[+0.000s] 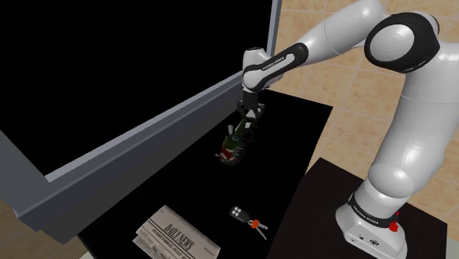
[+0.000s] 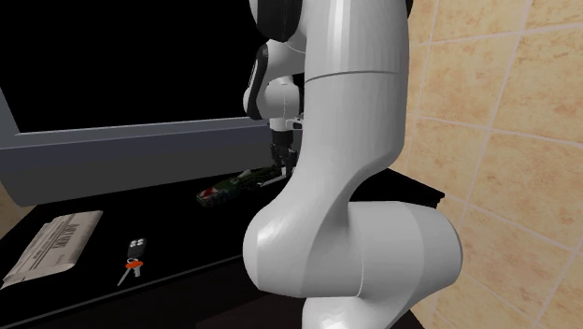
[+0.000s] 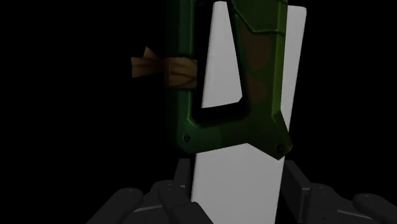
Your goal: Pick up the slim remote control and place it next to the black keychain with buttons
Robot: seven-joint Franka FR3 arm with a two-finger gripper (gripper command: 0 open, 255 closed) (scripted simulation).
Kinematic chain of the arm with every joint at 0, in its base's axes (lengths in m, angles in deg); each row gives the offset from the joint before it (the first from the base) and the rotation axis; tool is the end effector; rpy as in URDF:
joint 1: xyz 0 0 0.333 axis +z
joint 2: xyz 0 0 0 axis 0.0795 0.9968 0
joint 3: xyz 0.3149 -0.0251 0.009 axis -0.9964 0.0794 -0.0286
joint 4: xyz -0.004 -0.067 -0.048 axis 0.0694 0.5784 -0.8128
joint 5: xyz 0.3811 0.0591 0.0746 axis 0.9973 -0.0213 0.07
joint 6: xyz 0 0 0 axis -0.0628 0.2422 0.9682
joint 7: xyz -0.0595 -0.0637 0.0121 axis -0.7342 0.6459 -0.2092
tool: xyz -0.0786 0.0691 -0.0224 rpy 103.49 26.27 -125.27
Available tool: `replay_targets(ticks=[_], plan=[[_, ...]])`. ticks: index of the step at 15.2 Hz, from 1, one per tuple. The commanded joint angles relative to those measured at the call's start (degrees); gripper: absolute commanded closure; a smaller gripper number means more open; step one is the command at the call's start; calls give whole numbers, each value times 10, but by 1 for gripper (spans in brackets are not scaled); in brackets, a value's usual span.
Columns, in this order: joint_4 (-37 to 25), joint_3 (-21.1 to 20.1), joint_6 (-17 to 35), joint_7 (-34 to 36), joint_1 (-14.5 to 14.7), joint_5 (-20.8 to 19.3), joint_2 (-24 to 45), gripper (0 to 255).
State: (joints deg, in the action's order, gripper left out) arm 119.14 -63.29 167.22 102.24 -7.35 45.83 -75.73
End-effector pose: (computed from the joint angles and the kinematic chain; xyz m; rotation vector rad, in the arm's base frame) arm 0.5892 -0.0359 0.3468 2.5824 -1.7531 -0.0046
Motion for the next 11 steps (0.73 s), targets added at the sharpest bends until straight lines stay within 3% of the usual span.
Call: replay_targets(ticks=[1, 11], plan=[[-7, 0, -13, -2, -1, 2, -6, 255], [-45, -2, -83, -8, -2, 10, -39, 255]])
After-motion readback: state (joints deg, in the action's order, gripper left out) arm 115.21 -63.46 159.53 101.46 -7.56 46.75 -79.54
